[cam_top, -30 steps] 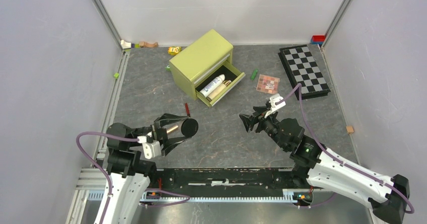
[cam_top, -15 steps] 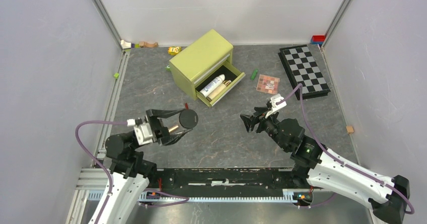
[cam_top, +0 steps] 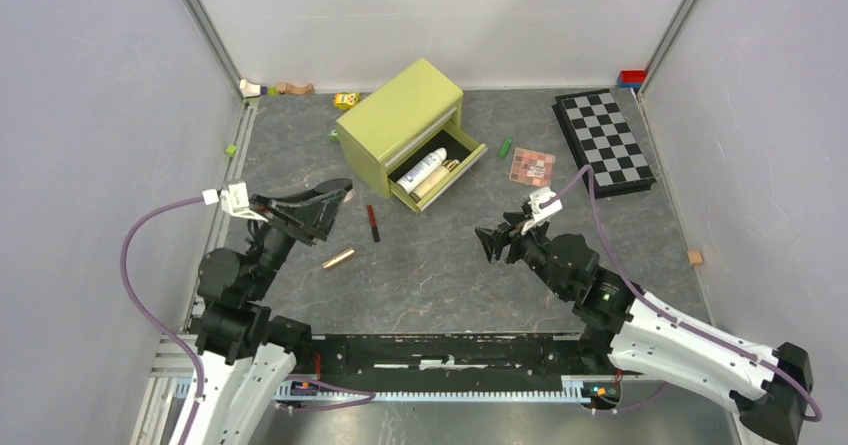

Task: Organize the makeup
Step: Pick up the makeup from the center of the board.

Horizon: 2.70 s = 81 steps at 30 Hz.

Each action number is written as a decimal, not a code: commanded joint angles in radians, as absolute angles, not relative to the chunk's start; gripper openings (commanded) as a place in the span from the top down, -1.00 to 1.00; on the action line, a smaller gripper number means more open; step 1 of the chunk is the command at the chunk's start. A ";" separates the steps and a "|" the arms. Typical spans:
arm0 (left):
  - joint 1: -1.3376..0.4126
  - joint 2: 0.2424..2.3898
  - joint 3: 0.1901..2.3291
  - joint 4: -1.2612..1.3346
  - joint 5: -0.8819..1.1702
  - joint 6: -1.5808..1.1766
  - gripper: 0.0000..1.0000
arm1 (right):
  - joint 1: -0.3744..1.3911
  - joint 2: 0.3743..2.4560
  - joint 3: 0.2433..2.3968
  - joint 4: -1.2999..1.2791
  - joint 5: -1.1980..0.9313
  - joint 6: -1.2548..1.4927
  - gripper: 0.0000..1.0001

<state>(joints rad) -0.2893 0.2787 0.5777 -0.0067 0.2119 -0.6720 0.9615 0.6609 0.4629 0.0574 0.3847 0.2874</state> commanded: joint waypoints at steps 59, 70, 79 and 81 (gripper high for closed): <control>-0.292 0.171 0.445 -0.164 -0.272 -1.770 0.95 | 1.260 1.878 1.258 1.058 0.104 -0.492 -0.80; -0.292 0.167 0.437 -0.164 -0.275 -1.765 0.95 | 1.262 1.915 1.304 0.974 0.130 -0.482 -0.75; -0.292 0.168 0.433 -0.164 -0.273 -1.774 0.95 | 1.261 1.947 1.358 0.931 0.382 -0.473 -0.70; -0.292 0.166 0.432 -0.164 -0.272 -1.775 0.95 | 1.261 1.962 1.388 0.903 0.423 -0.467 -0.73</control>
<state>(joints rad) -0.2901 0.1764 0.4255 -0.2150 -0.2657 -1.7309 1.2648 1.9236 1.3098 0.9531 0.2550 -0.4778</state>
